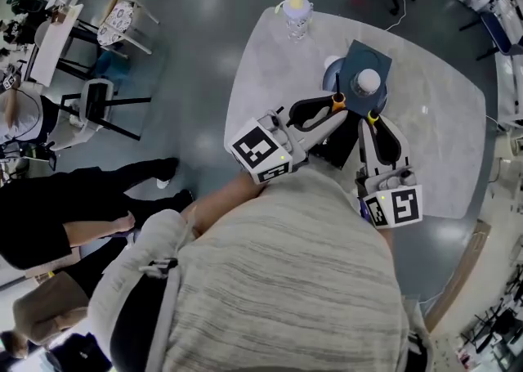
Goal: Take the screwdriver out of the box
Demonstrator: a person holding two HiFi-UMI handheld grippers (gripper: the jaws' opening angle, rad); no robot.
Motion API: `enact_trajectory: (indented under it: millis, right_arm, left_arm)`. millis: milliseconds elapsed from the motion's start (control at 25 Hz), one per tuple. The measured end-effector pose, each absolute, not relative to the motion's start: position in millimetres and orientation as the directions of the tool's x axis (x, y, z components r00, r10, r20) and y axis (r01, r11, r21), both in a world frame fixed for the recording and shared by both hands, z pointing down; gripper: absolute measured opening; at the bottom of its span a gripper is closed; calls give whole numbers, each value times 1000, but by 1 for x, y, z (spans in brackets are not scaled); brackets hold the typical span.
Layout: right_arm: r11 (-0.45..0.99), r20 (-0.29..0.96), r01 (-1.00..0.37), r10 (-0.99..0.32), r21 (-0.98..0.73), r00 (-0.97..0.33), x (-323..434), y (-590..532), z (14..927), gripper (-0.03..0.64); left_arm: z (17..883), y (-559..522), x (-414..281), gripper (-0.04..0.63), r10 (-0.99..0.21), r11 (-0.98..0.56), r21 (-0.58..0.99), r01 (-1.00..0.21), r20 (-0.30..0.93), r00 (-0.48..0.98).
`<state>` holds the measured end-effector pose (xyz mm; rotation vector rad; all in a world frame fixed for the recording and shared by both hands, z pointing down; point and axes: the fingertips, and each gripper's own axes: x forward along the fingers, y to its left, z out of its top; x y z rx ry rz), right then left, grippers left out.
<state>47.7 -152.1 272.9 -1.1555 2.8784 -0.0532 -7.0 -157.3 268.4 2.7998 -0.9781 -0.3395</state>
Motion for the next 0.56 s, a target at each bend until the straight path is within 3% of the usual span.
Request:
enact_trajectory:
  millis: [560]
  right_arm:
    - [720, 37, -692, -691, -49, -721, 40, -137, 284, 72]
  left_arm:
    - [277, -149, -19, 98, -630, -769, 278, -576, -181, 755]
